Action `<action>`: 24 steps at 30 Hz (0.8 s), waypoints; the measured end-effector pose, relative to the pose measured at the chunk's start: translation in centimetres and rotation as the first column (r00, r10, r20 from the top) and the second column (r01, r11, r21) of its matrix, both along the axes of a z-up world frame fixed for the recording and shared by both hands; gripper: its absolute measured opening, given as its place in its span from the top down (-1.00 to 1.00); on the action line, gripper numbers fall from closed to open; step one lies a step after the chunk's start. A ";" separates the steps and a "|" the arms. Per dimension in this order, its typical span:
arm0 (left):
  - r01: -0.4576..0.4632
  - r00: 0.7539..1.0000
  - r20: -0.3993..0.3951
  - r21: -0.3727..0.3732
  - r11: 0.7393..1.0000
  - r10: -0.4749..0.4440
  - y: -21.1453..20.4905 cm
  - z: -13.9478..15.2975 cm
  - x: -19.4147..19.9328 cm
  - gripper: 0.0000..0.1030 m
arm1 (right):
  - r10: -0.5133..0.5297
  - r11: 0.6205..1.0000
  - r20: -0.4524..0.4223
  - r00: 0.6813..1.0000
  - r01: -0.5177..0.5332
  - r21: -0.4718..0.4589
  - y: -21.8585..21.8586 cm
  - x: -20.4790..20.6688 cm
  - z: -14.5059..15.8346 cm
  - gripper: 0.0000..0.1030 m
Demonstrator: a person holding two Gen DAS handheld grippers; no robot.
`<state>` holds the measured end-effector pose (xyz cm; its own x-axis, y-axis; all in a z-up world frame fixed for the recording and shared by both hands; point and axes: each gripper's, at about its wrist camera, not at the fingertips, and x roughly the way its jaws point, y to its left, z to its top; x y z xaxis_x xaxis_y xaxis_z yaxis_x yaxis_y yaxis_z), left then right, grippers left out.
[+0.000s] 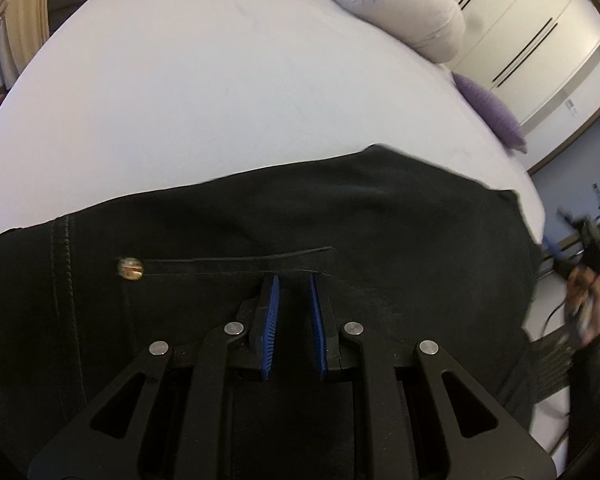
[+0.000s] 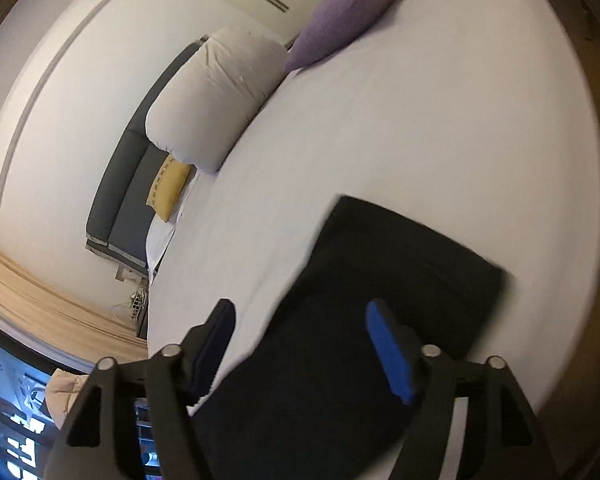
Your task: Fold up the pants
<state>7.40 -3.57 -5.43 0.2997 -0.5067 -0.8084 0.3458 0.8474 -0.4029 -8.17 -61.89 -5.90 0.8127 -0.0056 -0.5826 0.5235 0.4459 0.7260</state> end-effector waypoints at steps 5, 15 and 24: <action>0.087 0.996 0.012 -0.026 0.996 -0.087 -3.6 1.6 -1.1 0.71 | -0.103 0.982 -0.040 0.994 0.108 0.154 0.2 -5.5 -4.2 -0.41; 0.075 0.995 -0.067 -0.052 0.996 -0.078 -4.3 -1.8 -1.1 0.72 | -0.212 0.934 0.014 0.977 0.199 0.297 -3.5 -8.5 -5.7 -0.40; 0.087 0.996 -0.032 0.001 0.996 -0.087 -5.5 -1.9 -2.3 0.72 | -0.211 0.928 0.046 0.976 0.185 0.323 -4.6 -7.0 -4.6 -0.31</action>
